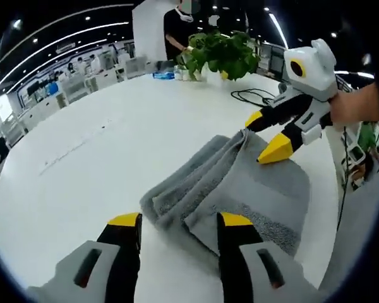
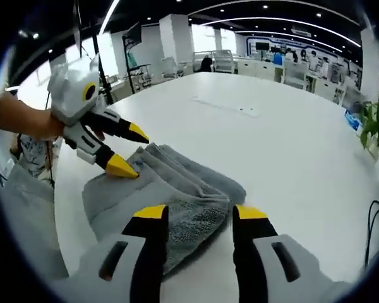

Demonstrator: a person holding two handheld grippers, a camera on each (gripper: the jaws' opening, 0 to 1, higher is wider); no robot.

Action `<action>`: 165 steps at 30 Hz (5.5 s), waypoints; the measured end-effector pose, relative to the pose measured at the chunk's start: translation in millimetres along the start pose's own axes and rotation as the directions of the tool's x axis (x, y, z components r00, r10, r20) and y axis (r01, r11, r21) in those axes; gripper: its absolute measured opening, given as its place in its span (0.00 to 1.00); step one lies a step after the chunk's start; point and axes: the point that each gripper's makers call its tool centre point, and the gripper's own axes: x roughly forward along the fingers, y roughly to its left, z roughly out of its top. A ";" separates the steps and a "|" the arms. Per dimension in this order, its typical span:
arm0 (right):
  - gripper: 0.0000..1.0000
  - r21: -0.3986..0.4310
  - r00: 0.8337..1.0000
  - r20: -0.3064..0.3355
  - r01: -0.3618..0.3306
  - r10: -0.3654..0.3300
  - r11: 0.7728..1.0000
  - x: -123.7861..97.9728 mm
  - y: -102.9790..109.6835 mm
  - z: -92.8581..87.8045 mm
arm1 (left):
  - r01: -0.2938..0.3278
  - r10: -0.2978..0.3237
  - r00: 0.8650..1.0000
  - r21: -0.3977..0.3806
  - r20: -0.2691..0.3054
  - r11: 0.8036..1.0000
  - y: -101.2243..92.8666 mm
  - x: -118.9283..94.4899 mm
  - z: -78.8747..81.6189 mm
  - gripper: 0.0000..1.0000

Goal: Fold the towel on the table until its edges align and the towel forms a compact rectangular stack.

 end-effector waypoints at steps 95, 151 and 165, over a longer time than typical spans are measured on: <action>0.25 0.016 0.995 -0.098 0.038 -0.036 0.999 44.7 -8.7 -9.1 | 0.068 -0.062 0.994 0.067 -0.092 0.995 6.9 28.3 -3.1 0.31; 0.41 0.149 0.985 -0.012 0.169 -0.169 0.974 41.0 -43.0 20.8 | -0.035 0.035 0.999 -0.045 -0.019 0.998 42.8 25.7 26.5 0.38; 0.46 0.159 0.983 0.036 0.174 -0.182 0.972 17.9 -37.8 30.0 | -0.064 0.065 0.998 -0.047 0.019 0.997 37.9 2.3 32.8 0.40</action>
